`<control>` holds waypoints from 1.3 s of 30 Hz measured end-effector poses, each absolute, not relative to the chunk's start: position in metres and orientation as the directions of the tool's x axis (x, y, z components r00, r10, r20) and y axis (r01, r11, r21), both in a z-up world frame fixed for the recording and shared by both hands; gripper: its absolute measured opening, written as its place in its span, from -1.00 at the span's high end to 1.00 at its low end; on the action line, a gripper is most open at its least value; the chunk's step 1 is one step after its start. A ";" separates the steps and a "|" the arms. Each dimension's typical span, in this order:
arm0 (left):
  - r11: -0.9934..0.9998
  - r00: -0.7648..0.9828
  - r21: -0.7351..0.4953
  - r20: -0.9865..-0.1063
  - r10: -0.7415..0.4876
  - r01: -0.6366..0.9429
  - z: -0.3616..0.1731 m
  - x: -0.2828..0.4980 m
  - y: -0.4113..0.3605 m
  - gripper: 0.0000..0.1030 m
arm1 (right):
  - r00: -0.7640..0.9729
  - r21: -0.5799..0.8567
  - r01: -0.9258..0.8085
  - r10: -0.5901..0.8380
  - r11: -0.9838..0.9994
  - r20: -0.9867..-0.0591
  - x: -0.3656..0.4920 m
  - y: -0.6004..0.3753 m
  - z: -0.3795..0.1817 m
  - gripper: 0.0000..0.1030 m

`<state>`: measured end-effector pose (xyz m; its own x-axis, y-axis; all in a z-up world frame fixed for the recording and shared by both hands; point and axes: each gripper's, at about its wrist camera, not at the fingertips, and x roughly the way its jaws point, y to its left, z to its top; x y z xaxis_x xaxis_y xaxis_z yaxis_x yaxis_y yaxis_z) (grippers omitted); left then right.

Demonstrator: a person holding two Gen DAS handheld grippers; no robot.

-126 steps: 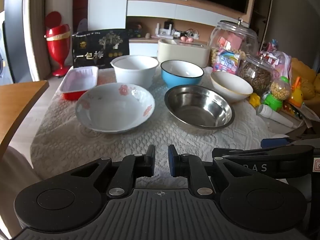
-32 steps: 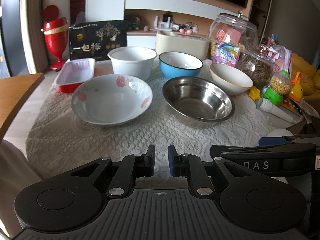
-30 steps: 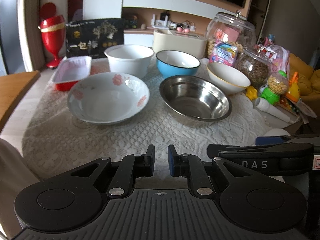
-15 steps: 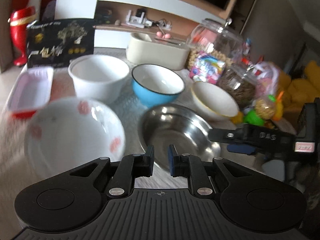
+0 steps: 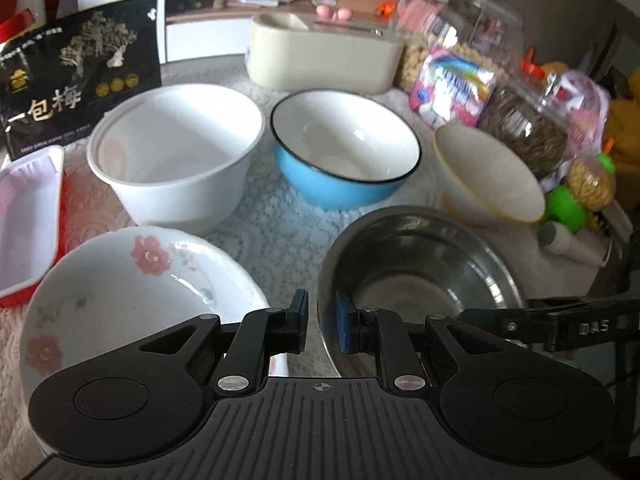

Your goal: Organize plates and bowls

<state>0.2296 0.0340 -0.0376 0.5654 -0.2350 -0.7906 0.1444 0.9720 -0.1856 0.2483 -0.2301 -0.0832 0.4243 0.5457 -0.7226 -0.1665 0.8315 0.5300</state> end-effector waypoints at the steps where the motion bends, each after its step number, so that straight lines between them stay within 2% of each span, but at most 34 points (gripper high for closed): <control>1: 0.971 0.557 -0.188 -0.795 -0.240 0.150 -0.040 0.231 0.033 0.68 | 0.421 0.527 -0.171 0.545 0.833 -0.725 0.248 -0.229 -0.083 -1.00; 8: 0.966 0.533 -0.194 -0.806 -0.257 0.171 -0.056 0.238 0.028 0.62 | 0.445 0.579 -0.126 0.568 0.805 -0.693 0.248 -0.238 -0.086 -1.00; 10: 0.965 0.530 -0.203 -0.807 -0.260 0.165 -0.059 0.238 0.027 0.60 | 0.441 0.541 -0.162 0.551 0.825 -0.709 0.247 -0.232 -0.084 -1.00; 14: 0.965 0.514 -0.206 -0.817 -0.260 0.162 -0.066 0.238 0.021 0.54 | 0.442 0.375 -0.296 0.474 0.879 -0.761 0.240 -0.206 -0.080 -0.96; 15: 0.966 0.509 -0.199 -0.822 -0.255 0.163 -0.068 0.238 0.019 0.54 | 0.470 0.344 -0.296 0.449 0.891 -0.760 0.237 -0.203 -0.079 -0.88; 17: 0.966 0.500 -0.195 -0.828 -0.254 0.169 -0.071 0.238 0.017 0.53 | 0.533 0.280 -0.287 0.396 0.916 -0.748 0.233 -0.198 -0.077 -0.54; 18: 0.966 0.502 -0.194 -0.827 -0.255 0.171 -0.071 0.238 0.016 0.54 | 0.557 0.254 -0.283 0.374 0.925 -0.742 0.232 -0.196 -0.076 -0.47; 20: 0.964 0.498 -0.201 -0.827 -0.262 0.174 -0.070 0.237 0.016 0.56 | 0.561 0.232 -0.288 0.360 0.929 -0.745 0.233 -0.192 -0.075 -0.09; 21: 0.963 0.491 -0.205 -0.830 -0.264 0.172 -0.069 0.237 0.016 0.54 | 0.543 0.240 -0.300 0.372 0.923 -0.753 0.233 -0.190 -0.075 0.00; 24: 0.966 0.486 -0.195 -0.836 -0.254 0.169 -0.062 0.231 0.019 0.54 | 0.539 0.224 -0.301 0.359 0.927 -0.762 0.231 -0.185 -0.068 0.01; 29: 0.950 0.549 -0.243 -0.775 -0.312 0.196 -0.031 0.209 0.040 0.51 | 0.608 0.203 -0.311 0.358 0.929 -0.708 0.218 -0.172 -0.038 0.00; 35: 0.967 0.628 -0.203 -0.735 -0.256 0.157 -0.001 0.183 0.083 0.49 | 0.638 0.178 -0.390 0.404 0.903 -0.656 0.216 -0.124 -0.012 0.00; 39: 0.978 0.645 -0.194 -0.739 -0.195 0.073 -0.004 0.166 0.123 0.49 | 0.580 0.194 -0.457 0.456 0.868 -0.675 0.221 -0.082 -0.017 0.00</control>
